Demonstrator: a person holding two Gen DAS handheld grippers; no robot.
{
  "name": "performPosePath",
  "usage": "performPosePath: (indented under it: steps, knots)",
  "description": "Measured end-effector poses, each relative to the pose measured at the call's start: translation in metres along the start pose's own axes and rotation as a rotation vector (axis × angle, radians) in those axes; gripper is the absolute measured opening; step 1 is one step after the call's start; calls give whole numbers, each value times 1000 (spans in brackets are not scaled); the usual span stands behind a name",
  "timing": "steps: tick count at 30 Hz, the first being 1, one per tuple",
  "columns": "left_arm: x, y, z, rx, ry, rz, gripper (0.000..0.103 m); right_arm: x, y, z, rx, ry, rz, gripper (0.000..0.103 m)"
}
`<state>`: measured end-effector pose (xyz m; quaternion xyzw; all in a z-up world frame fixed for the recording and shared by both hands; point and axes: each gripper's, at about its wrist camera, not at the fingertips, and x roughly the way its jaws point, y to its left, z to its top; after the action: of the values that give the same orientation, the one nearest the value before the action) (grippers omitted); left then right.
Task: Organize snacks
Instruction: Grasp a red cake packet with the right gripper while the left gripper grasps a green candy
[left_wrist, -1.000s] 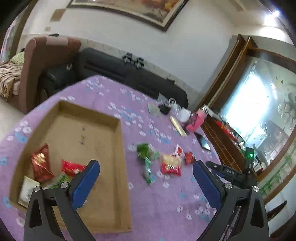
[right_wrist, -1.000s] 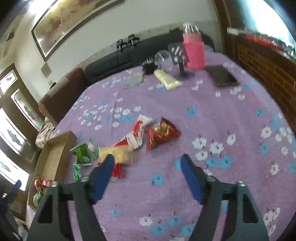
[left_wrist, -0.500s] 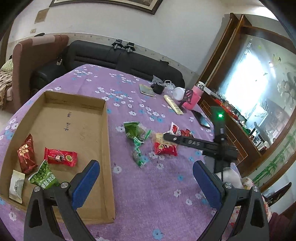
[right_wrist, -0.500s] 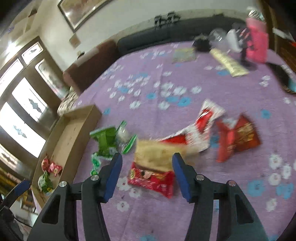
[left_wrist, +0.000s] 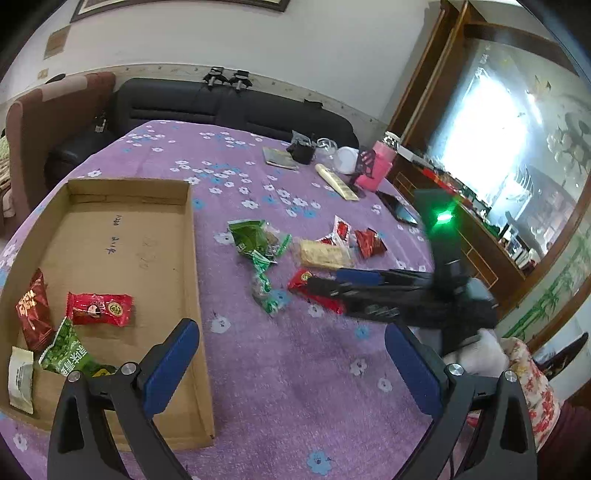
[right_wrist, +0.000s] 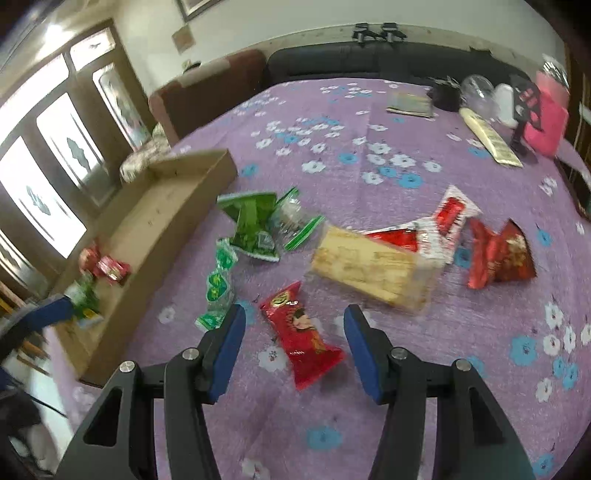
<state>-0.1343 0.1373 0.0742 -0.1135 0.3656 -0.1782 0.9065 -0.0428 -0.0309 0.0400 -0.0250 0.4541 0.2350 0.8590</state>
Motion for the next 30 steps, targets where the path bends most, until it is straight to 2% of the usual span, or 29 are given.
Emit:
performPosePath:
  steps: [1,3,4,5,7,9,14,18,21,24,26,27,30]
  knots:
    - [0,-1,0,5,0,2,100,4,1,-1,-10,4,-15,51]
    - [1,-3,2,24,15,-1,90,11,5,-3,-31,1,-59,28]
    - [2,-3,3,31,27,-5,80,11,6,-5,-36,-6,-71,19]
    - [5,-4,3,39,46,-9,70,8,2,-6,-18,-10,-58,18]
    - [14,-7,6,57,78,-12,60,3,-5,-8,17,-29,-56,18]
    - [23,-13,7,79,94,1,60,-3,-17,-11,62,-57,-66,18]
    - [59,-19,20,111,147,68,60,-11,-49,-17,195,-86,-7,18]
    - [89,-17,29,129,186,139,60,-12,-47,-17,193,-85,-3,18]
    - [106,-14,32,125,221,157,59,-12,-45,-17,187,-91,-1,18]
    - [123,-15,31,133,260,176,44,-14,-45,-17,188,-97,6,18]
    - [134,-14,28,138,285,185,24,-14,-44,-16,187,-102,11,18]
    - [133,-16,27,152,262,194,19,-15,-44,-16,187,-105,12,18]
    - [131,-15,25,141,257,172,20,-18,-43,-16,186,-119,14,18]
